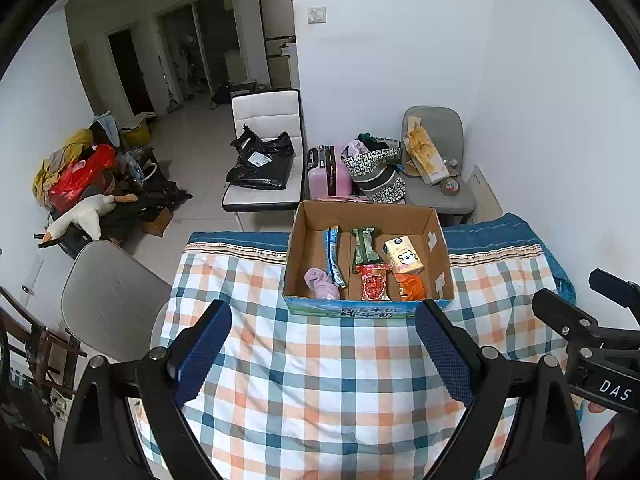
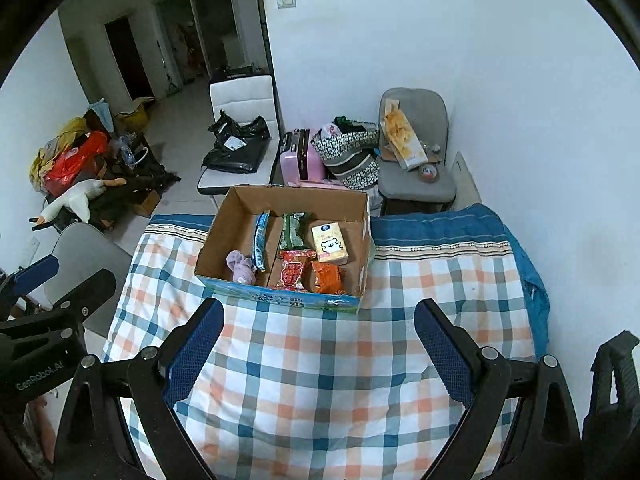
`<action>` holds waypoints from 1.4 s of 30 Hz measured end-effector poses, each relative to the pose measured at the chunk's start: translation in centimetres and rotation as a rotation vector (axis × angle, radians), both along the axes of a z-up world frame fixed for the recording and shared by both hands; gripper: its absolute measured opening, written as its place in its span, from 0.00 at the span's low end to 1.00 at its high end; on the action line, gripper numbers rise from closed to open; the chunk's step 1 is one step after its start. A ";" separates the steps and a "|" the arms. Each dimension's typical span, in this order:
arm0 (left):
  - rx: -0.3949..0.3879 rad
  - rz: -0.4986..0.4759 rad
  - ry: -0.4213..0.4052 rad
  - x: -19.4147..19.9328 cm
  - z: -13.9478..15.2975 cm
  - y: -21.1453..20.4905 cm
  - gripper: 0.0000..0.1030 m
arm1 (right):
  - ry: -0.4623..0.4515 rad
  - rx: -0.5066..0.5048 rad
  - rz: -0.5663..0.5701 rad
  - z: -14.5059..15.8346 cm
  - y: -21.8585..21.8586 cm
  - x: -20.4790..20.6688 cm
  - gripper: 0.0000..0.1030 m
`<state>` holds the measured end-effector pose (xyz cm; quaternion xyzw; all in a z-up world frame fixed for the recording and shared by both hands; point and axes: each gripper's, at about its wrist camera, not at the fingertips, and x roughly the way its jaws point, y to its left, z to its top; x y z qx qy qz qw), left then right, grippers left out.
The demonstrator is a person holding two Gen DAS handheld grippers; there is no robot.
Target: Organize soft objects
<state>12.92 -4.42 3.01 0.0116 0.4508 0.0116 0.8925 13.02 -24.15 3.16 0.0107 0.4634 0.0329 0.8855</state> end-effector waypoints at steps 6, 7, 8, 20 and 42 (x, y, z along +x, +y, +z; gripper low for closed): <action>-0.002 0.011 -0.016 -0.8 0.5 0.2 0.91 | -0.024 0.003 -0.010 0.9 -0.2 -0.9 0.95; 0.000 0.012 -0.017 -0.8 0.6 0.2 0.91 | -0.027 0.005 -0.015 0.9 -0.4 -1.1 0.95; 0.000 0.013 -0.021 -1.0 0.7 0.2 0.91 | -0.030 0.008 -0.019 1.0 -0.5 -1.2 0.95; -0.002 0.017 -0.042 -1.1 1.4 0.1 0.91 | -0.053 0.007 -0.036 1.8 -1.2 -1.6 0.95; -0.007 0.024 -0.055 -1.1 1.6 -0.1 0.91 | -0.076 0.016 -0.037 3.5 -2.1 -0.5 0.95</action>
